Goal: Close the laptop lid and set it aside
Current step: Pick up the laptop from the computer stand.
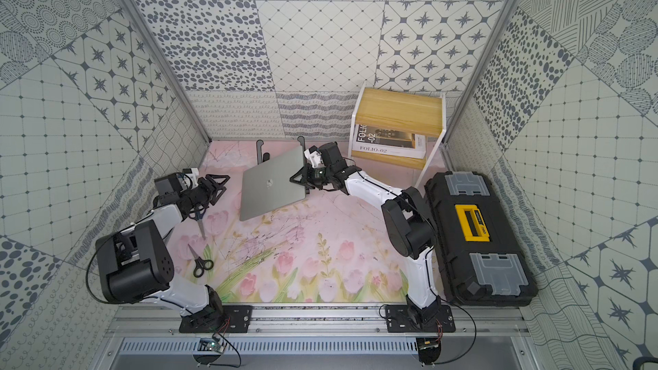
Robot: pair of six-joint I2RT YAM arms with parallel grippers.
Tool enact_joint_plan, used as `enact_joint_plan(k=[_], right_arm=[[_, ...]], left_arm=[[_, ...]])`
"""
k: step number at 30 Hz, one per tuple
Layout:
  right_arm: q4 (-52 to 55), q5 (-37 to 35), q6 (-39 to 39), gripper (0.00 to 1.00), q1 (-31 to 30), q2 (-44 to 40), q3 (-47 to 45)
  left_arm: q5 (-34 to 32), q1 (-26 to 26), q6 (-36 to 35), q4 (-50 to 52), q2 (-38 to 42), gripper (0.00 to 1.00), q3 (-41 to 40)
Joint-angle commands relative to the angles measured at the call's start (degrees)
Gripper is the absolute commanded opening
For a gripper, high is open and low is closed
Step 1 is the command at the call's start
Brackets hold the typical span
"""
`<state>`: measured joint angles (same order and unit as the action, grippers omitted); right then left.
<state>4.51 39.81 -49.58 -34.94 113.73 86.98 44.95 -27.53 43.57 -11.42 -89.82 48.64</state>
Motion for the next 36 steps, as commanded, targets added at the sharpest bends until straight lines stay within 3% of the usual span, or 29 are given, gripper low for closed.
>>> enact_joint_plan(k=[1, 4, 8, 15, 23, 28, 36], right_arm=[[-16.38, 7.63, -3.18, 0.0, 0.46, -8.13, 0.18], [-19.49, 9.46, -4.87, 0.0, 1.32, -11.74, -2.44], [-19.92, 10.48, -5.71, 0.0, 2.61, -16.03, -4.87], [-15.29, 11.37, -3.77, 0.0, 4.24, -23.86, -6.12], [-19.17, 14.22, -8.13, 0.0, 8.69, -29.23, -8.19], [-21.66, 16.27, -10.83, 0.0, 10.44, -30.09, -8.89], [-25.92, 16.47, -14.5, 0.0, 14.26, -32.76, -13.46]], left_arm=[[11.51, -1.6, 22.42, -19.49, 3.09, 0.62, -1.29], [13.36, -2.43, 26.12, -20.24, 5.49, 0.63, -1.27], [14.77, -2.81, 26.93, -18.68, 8.41, 0.77, -0.25], [17.84, -2.89, 27.4, -16.59, 9.75, 0.76, 1.08], [24.76, 0.83, 39.64, -34.45, 9.71, 0.78, -0.07], [25.14, 6.5, 44.25, -39.84, 9.68, 0.78, 0.87], [22.59, 10.49, 50.49, -48.5, 9.56, 0.73, 1.5]])
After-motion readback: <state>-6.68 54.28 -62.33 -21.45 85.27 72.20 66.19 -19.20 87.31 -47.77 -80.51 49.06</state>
